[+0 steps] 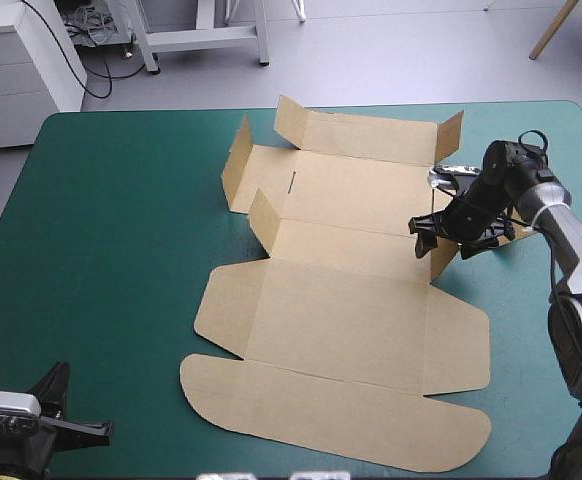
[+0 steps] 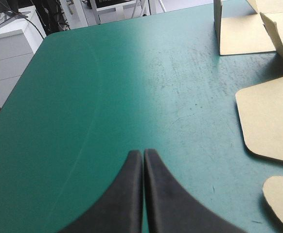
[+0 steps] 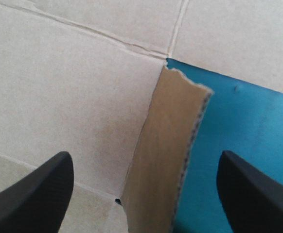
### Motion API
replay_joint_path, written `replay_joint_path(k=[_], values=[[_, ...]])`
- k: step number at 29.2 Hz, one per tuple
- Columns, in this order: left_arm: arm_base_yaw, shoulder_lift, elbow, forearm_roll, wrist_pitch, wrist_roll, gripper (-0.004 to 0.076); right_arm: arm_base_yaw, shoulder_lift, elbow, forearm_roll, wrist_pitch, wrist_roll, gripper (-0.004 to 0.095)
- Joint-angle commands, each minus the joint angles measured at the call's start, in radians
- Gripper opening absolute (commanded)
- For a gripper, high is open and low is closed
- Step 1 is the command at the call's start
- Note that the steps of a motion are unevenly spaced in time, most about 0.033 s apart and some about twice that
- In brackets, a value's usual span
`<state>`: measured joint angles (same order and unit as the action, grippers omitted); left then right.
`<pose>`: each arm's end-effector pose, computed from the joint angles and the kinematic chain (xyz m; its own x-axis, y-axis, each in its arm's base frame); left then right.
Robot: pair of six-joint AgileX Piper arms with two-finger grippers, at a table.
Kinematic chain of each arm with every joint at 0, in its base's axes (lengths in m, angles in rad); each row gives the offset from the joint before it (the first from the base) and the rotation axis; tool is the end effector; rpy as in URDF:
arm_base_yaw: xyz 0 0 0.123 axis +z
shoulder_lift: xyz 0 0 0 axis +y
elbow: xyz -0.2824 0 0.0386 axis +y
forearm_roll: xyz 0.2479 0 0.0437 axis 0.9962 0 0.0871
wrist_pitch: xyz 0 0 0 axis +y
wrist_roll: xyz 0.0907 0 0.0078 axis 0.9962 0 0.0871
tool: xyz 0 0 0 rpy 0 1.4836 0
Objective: Fold the box
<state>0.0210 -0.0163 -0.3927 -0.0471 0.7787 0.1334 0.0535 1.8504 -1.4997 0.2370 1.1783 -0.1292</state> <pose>0.0145 -0.0027 0.2702 -0.2757 0.0939 -0.9566 0.0384 0.9955 0.0866 0.3735 0.0398 0.2516 -0.9852 -0.0890 -0.1465 -0.1188 0.9705 0.2095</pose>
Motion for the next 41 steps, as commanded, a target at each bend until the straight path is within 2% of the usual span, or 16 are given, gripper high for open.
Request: replay_joint_path(k=[1,4,8,9,15,18,22,24,27,30,32,36,41], values=[[-0.008,-0.014,-0.023,-0.012,-0.076,-0.005,-0.0010,0.002,-0.040,-0.034,0.004,-0.004,0.007,0.0691],[-0.008,-0.014,-0.023,-0.012,-0.076,-0.005,-0.0010,0.002,-0.018,-0.037,0.006,0.005,0.016,0.0496],[-0.008,-0.014,-0.023,-0.012,-0.076,-0.005,-0.0010,0.002,-0.005,-0.037,0.006,0.011,-0.034,-0.0027],[-0.008,-0.014,-0.023,-0.012,-0.076,-0.005,-0.0010,0.002,-0.005,-0.039,0.006,0.011,-0.044,-0.0002],[-0.008,-0.014,-0.023,-0.012,-0.077,-0.005,-0.0010,0.032,-0.005,-0.039,-0.036,0.025,-0.167,0.0000],[-0.008,-0.014,-0.023,-0.012,-0.077,-0.005,-0.0010,0.087,0.000,-0.060,-0.074,0.022,-0.181,0.0000],[-0.008,-0.014,-0.023,-0.012,-0.077,-0.005,-0.0010,0.176,0.017,-0.130,-0.101,0.025,-0.332,0.0000],[-0.008,-0.014,-0.023,-0.012,-0.077,-0.005,-0.0010,0.222,0.023,-0.177,-0.125,0.025,-0.443,0.0000],[-0.008,-0.014,-0.023,-0.012,-0.077,-0.005,-0.0010,0.297,0.030,-0.236,-0.162,0.019,-0.702,-0.0019],[-0.008,-0.014,-0.023,-0.012,-0.077,-0.005,-0.0010,0.354,0.045,-0.282,-0.203,-0.029,-0.977,-0.0020],[-0.008,-0.014,-0.023,-0.012,-0.077,-0.005,-0.0010,0.384,0.059,-0.303,-0.211,-0.087,-1.104,-0.0020],[-0.008,-0.014,-0.023,-0.012,-0.077,-0.005,-0.0010,0.427,0.092,-0.317,-0.207,-0.192,-1.155,-0.0020],[-0.008,-0.014,-0.023,-0.012,-0.077,-0.005,-0.0010,0.451,0.127,-0.317,-0.204,-0.270,-1.184,-0.0020]])
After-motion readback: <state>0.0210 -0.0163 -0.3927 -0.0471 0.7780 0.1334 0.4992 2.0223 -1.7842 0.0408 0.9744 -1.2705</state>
